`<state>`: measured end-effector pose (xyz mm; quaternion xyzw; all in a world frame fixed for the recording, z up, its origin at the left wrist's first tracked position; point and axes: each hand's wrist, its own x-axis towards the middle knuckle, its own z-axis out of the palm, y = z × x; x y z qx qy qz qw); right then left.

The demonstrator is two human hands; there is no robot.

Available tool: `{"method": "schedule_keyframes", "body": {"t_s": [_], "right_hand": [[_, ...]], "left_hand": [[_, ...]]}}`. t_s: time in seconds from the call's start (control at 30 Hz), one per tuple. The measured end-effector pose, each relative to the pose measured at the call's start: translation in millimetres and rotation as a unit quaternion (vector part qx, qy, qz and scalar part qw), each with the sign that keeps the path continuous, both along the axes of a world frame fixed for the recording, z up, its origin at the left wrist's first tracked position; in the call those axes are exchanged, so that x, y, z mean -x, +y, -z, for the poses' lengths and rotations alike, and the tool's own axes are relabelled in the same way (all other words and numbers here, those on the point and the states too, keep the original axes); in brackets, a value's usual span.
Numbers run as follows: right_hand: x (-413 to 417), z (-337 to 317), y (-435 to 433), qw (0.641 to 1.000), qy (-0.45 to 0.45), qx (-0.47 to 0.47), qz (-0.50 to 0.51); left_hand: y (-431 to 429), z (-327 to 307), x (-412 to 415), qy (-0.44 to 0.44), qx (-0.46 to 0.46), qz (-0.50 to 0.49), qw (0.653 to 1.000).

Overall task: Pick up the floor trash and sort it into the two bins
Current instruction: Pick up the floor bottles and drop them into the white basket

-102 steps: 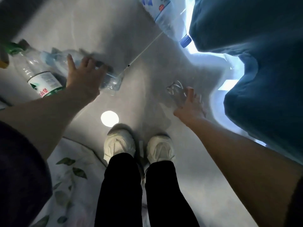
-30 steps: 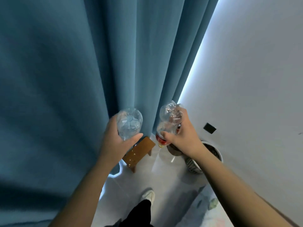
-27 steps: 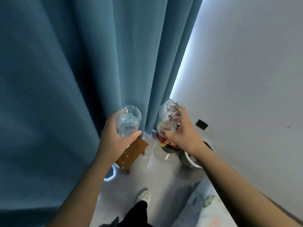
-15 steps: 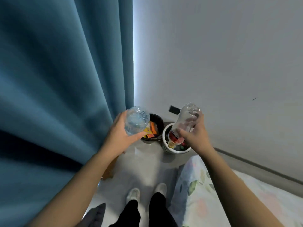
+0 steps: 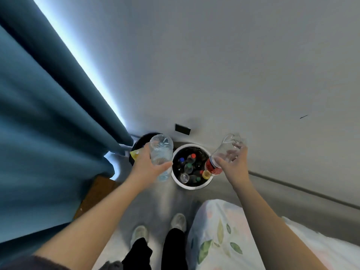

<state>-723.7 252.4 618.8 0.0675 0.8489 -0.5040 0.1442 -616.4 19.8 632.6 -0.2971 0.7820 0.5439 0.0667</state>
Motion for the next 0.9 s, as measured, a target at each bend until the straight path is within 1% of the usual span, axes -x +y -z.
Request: {"method": "schedule_keyframes", "body": {"t_s": [0.1,0.23,0.27,0.4,0.53,0.6,0.67,0.8,0.9], "right_hand": [[27.2,77.9,8.5,0.998,-0.044,-0.001,0.035],[52.3,192.6,10.6,0.993,-0.094,0.005,0.064],[57.0,210.2,9.3,0.992,-0.102,0.009,0.068],[67.2,305.5,7.2,0.99,-0.13,-0.008,0.061],[69.4,381.9,0.6,0.986,-0.158,-0.041,0.042],[69.7,408.7,-3.3,0.982,-0.18,-0.048,0.038],[70.4,429.9,-8.0,0.977,-0.205,-0.064,0.012],[76.1,461.2,-16.7,0.97,-0.211,-0.114,-0.03],[78.8,472.1,-21.0,0.965,-0.225,-0.125,-0.041]], "left_hand": [[8.0,76.8,43.3,-0.045,-0.01,0.02,0.999],[20.1,192.4,98.3,-0.077,0.018,0.067,0.995],[21.5,209.9,108.8,-0.083,0.024,0.074,0.994],[35.4,303.5,142.2,-0.103,0.029,0.109,0.988],[50.2,385.1,153.0,-0.141,0.067,0.187,0.97],[54.6,416.0,155.7,-0.153,0.087,0.21,0.962],[58.6,437.3,160.5,-0.17,0.111,0.215,0.955],[64.0,466.2,177.0,-0.205,0.132,0.19,0.951],[67.3,476.4,184.6,-0.233,0.137,0.176,0.947]]}}
